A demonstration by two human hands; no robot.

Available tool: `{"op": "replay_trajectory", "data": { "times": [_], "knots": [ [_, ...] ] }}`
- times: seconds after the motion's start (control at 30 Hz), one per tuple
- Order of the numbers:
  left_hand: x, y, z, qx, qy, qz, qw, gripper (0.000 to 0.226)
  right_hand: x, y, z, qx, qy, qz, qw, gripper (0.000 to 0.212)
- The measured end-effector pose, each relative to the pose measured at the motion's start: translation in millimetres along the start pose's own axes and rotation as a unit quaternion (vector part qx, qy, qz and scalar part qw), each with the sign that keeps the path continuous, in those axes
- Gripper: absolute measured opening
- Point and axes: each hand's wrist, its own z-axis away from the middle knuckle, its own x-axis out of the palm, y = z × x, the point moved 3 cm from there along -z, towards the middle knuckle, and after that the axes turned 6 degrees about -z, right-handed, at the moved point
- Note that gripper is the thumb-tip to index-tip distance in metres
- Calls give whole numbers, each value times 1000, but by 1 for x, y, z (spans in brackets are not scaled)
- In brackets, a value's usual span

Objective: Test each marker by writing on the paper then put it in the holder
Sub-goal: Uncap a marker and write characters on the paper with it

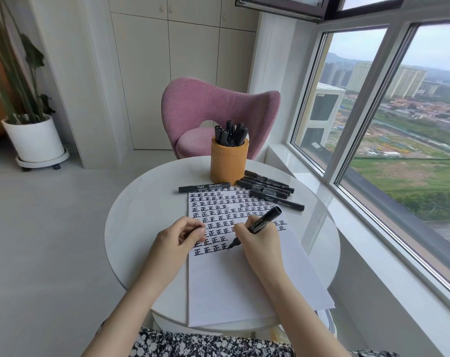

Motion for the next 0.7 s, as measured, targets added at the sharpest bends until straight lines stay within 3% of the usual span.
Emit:
{"op": "replay_trajectory", "data": {
  "times": [0.37, 0.57, 0.7],
  "knots": [
    [-2, 4, 1, 13, -5, 1, 1000, 8, -6, 7, -6, 32, 44, -83, 995, 30],
    [-4, 8, 0, 18, -1, 16, 1000, 11, -8, 2, -6, 38, 28, -186, 981, 26],
    [-7, 8, -3, 17, 7, 41, 999, 13, -13, -5, -3, 30, 19, -186, 982, 28]
  ]
}}
